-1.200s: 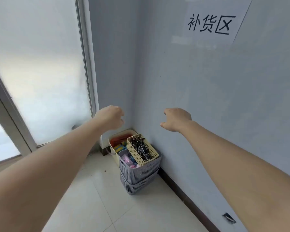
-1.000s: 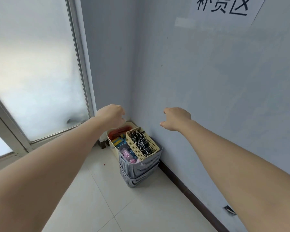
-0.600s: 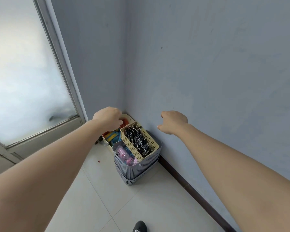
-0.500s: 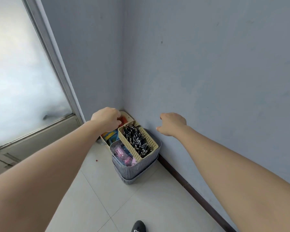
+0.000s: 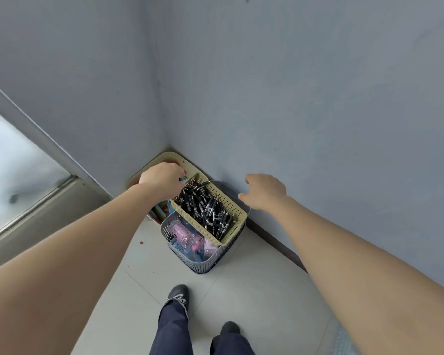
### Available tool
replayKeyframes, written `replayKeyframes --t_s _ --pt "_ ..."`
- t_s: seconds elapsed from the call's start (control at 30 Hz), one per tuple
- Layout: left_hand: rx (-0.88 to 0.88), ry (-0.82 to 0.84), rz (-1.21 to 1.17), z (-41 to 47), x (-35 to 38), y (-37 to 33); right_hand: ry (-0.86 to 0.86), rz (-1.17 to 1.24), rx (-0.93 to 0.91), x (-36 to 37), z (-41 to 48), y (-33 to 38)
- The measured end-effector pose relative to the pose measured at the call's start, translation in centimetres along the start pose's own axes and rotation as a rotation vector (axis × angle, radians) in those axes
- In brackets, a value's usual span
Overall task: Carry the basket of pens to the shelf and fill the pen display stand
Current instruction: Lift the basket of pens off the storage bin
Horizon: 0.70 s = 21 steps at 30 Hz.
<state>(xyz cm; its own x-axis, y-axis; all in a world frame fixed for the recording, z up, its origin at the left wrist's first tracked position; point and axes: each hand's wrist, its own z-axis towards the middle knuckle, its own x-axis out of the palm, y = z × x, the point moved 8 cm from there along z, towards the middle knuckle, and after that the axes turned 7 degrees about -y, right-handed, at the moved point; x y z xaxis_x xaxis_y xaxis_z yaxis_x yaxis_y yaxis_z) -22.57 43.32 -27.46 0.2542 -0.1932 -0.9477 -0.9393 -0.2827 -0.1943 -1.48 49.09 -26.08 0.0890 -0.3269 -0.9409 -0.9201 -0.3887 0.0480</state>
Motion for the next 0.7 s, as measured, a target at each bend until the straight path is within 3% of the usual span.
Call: replayKeyframes --t_s 0.57,0.7 --pt "-0.018 0.176 -0.015 15.2 18.9 5.2 0.124 0.38 0.444 24.1 8.9 -6.1" --pt "-0.048 0.15 -0.009 17.5 22.8 6.0 0.12 0.543 0.685 30.0 9.4 -7.6"
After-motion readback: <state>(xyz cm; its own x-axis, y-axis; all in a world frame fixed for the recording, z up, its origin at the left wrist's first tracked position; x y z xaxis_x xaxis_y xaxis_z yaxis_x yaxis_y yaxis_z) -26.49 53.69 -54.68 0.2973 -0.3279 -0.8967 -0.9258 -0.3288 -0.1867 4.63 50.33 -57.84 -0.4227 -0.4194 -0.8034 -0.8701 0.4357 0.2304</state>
